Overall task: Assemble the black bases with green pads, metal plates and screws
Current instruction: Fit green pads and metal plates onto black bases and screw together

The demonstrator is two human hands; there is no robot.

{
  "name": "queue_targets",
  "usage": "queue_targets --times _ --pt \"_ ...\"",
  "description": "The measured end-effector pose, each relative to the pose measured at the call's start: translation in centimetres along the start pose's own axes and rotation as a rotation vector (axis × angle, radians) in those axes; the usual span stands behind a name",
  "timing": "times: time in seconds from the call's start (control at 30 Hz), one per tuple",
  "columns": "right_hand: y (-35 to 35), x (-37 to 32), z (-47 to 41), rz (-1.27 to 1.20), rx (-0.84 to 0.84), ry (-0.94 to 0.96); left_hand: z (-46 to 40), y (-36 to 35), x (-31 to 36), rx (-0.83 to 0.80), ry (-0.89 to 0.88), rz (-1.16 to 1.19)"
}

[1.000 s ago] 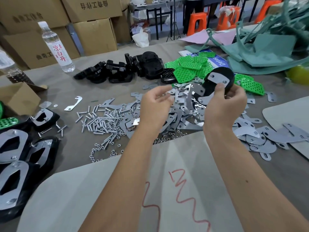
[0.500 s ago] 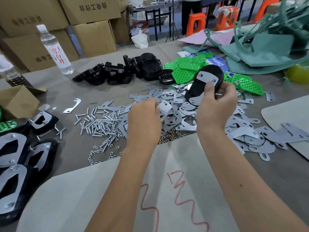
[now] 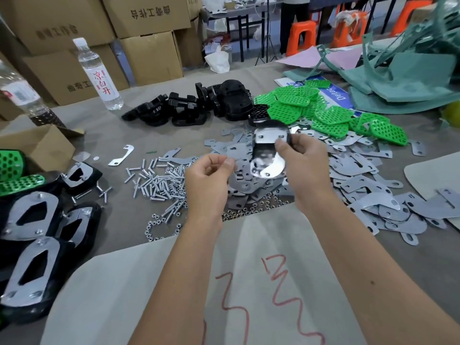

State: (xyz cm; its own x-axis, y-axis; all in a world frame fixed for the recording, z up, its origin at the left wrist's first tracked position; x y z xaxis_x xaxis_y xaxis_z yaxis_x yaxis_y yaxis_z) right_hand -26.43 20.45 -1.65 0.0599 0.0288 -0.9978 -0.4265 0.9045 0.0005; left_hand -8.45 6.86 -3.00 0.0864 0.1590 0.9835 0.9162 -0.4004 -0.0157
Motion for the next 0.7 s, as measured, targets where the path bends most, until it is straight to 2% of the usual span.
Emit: queue_targets --times 0.1,0.2,0.3,0.7 --pt "-2.9 0.3 1.4 0.008 -0.208 -0.034 0.2 1.1 0.2 -0.005 0.012 0.097" --pt "-5.0 0.1 2.8 0.077 -0.320 0.013 0.6 2.0 0.2 -0.049 0.024 0.130" --pt "-5.9 0.1 3.6 0.118 -0.343 0.061 0.6 2.9 0.0 -0.057 0.033 0.122" --pt "-6.0 0.5 3.7 0.111 -0.343 0.067 0.2 3.1 -1.8 -0.098 0.106 0.104"
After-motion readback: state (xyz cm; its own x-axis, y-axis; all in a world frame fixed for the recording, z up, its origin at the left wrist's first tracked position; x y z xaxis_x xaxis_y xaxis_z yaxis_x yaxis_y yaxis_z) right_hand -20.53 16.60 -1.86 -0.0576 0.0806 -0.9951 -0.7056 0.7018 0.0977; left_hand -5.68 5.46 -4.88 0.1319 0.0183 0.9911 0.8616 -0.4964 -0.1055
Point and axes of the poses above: each hand's wrist, its own z-axis away from the middle knuckle, its own y-axis out of the back of the hand, x = y × z, the point moved 10 cm from there along -z, towards the middle knuckle, and after that the axes turned 12 degrees about -y, right-handed, at the moved point
